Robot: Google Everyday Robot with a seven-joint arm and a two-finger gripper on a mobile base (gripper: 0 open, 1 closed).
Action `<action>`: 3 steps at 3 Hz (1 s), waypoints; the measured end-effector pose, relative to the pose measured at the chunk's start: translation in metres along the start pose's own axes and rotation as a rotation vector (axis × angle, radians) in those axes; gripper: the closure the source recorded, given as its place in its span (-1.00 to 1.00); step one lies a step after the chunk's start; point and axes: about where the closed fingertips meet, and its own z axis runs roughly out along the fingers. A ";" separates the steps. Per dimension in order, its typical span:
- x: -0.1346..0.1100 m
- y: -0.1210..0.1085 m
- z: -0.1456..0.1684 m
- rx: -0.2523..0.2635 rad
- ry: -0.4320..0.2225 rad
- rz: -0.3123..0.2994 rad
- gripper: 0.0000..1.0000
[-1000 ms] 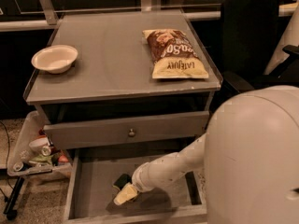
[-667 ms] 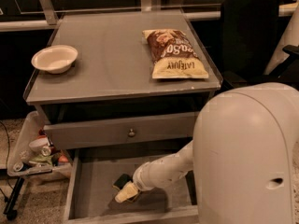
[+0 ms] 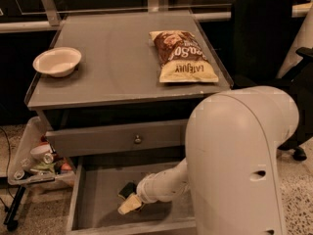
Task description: Pick sponge from middle drawer and place on counter
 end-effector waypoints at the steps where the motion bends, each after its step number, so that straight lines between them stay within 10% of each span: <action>1: -0.001 0.007 0.012 -0.011 -0.007 -0.011 -1.00; 3: -0.011 0.018 0.041 -0.036 -0.015 -0.068 -1.00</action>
Offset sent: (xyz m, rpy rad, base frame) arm 0.0031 0.0455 -0.0264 0.0181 -0.0167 0.0848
